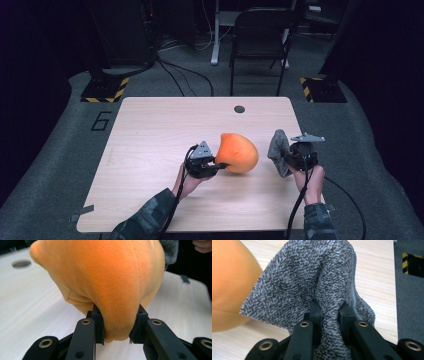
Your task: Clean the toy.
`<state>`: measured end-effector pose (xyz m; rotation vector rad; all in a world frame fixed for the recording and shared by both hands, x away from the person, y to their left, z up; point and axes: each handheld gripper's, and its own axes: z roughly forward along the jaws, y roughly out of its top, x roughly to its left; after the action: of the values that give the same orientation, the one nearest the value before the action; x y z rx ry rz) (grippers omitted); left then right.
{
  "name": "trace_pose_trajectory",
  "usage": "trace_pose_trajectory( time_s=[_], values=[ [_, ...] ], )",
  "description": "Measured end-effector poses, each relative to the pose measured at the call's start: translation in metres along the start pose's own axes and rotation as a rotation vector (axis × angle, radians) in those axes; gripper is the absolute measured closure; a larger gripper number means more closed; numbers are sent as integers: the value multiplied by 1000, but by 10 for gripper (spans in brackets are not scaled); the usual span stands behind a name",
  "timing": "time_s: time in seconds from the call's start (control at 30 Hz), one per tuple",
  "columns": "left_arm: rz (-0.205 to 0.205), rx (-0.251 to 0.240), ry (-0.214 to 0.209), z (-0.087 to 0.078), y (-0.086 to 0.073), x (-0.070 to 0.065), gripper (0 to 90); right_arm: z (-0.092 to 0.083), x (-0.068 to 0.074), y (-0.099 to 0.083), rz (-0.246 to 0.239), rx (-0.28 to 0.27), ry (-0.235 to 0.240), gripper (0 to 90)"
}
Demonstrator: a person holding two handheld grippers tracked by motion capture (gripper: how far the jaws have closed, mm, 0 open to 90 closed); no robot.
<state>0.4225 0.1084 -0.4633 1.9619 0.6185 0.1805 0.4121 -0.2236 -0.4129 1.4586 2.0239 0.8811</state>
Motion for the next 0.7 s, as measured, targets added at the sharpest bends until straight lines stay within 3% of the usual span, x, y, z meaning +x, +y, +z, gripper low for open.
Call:
trace_pose_trajectory(
  time_s=[0.1,0.33,0.43,0.53,0.63,0.7],
  values=[
    [-86,26,-17,3,-1,2,708,-6,9,6,-21,-17,24,775],
    [-193,68,-31,13,-9,9,700,-22,45,20,-105,-50,91,774],
    [-212,82,-43,18,-13,12,694,-24,74,26,-151,-62,142,774],
    [-215,97,-51,22,-15,10,686,-16,107,28,-211,-50,185,774],
    [-217,104,-57,23,-15,9,679,7,129,24,-244,-1,193,773],
    [-202,120,-38,26,-19,7,663,24,135,16,-261,25,164,774]
  ],
)
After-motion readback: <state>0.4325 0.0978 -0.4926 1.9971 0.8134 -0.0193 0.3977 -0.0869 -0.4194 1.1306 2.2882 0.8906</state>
